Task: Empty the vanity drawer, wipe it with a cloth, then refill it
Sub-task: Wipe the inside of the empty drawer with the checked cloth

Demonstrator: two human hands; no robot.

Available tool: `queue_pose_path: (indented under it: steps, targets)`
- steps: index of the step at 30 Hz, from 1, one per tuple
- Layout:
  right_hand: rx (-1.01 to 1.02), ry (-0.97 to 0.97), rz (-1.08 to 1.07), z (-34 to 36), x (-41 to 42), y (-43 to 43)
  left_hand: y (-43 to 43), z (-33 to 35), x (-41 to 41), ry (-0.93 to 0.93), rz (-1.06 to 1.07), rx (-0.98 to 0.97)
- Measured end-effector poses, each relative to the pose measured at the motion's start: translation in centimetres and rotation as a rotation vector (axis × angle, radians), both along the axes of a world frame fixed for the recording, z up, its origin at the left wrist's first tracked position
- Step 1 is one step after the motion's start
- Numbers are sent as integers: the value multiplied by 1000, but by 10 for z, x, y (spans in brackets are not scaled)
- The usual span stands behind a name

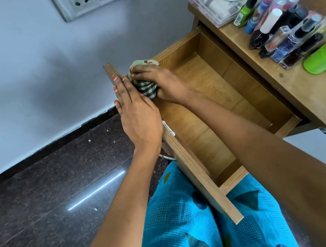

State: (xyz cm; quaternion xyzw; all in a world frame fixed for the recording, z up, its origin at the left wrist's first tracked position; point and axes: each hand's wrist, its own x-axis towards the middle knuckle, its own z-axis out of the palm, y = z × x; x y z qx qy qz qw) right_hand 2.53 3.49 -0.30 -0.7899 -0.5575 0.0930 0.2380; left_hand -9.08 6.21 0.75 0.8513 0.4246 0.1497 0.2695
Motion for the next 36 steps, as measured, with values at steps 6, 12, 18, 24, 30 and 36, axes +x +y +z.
queue_pose_path:
  steps: [6, 12, 18, 24, 30, 36]
  targets:
    - [-18, 81, -76, 10, -11, -30, 2, 5, -1, 32, -29, 35]
    - [-32, 291, -400, 23, -27, -73, -8, 14, -6, 141, -128, 123]
    - [23, 503, -777, 45, -47, -102, -59, 35, -14, -32, -255, 36]
    - [137, 774, -1000, 64, -61, -127, -89, 50, -22, -275, -138, -251]
    - [221, 969, -1034, 74, -74, -143, -104, 68, -24, -287, -151, -715]
    - [132, 1000, -822, 90, -85, -158, -99, 75, -21, -183, -254, -1238]
